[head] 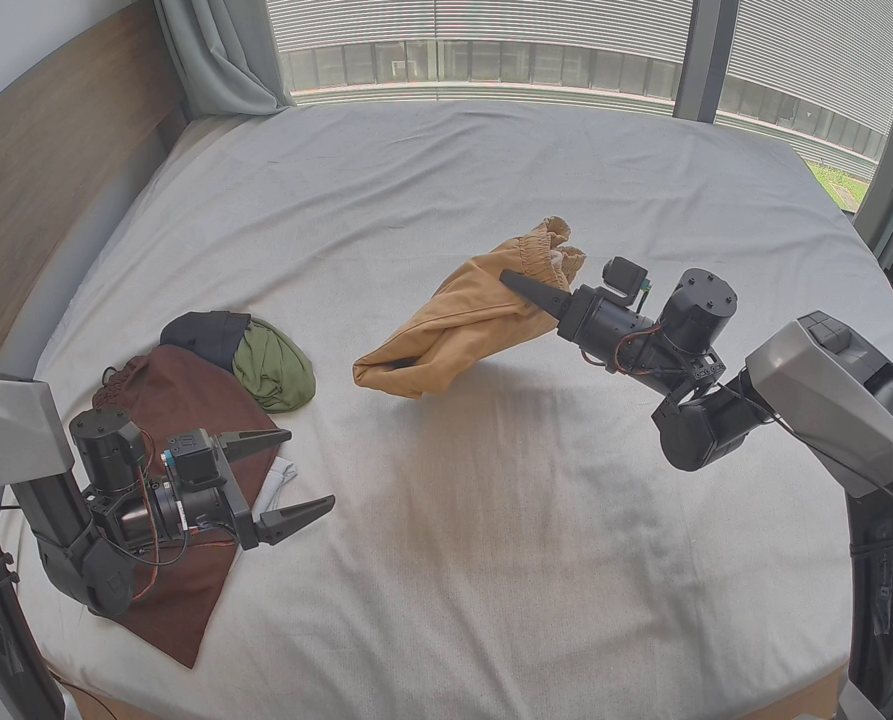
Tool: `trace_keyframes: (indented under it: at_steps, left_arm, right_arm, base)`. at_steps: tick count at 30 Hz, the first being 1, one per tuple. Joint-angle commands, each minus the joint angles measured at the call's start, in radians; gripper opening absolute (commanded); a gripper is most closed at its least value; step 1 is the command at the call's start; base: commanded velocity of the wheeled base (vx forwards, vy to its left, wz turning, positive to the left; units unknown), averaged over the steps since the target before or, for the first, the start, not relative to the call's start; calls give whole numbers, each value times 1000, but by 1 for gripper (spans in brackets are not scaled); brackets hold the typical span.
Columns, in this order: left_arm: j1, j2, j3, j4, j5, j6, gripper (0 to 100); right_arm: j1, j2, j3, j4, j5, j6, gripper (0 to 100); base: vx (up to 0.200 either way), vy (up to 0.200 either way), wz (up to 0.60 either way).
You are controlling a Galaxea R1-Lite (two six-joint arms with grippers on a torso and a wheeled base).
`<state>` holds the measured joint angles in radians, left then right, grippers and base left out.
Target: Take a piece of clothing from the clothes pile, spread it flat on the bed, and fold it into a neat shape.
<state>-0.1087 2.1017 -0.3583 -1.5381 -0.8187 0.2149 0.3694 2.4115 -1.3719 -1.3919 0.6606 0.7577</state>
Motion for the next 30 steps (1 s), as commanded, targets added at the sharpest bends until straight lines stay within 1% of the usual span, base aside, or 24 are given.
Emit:
trace_keyframes:
  at_steps: [1, 5, 12, 15, 24, 27, 30]
  left_arm:
    - [0, 1, 1, 0, 0, 0, 100]
    - [1, 3, -1, 0, 0, 0, 100]
    - [0, 6, -1, 0, 0, 0, 100]
    - [0, 6, 1, 0, 0, 0, 100]
    - [0, 9, 1, 1, 0, 0, 100]
    - [0, 12, 2, 1, 0, 1, 100]
    - [0, 14, 2, 1, 0, 0, 100]
  right_arm:
    - [-1, 34, -50, 17, 1, 0, 0]
    - [-1, 34, -87, 44, 1, 0, 0]
    - [-3, 34, -216, 140, 1, 0, 0]
    - [-1, 37, -234, 160, 1, 0, 0]
    - [-13, 123, -296, 174, -1, -3, 0]
    - [-29, 175, -389, 209, -1, -4, 0]
    - [-30, 181, -415, 223, -1, -4, 0]
  base:
    - [0, 0, 0]
    - [0, 0, 0]
    - [0, 0, 0]
    - [0, 0, 0]
    - [0, 0, 0]
    - [0, 0, 0]
    - [0, 0, 0]
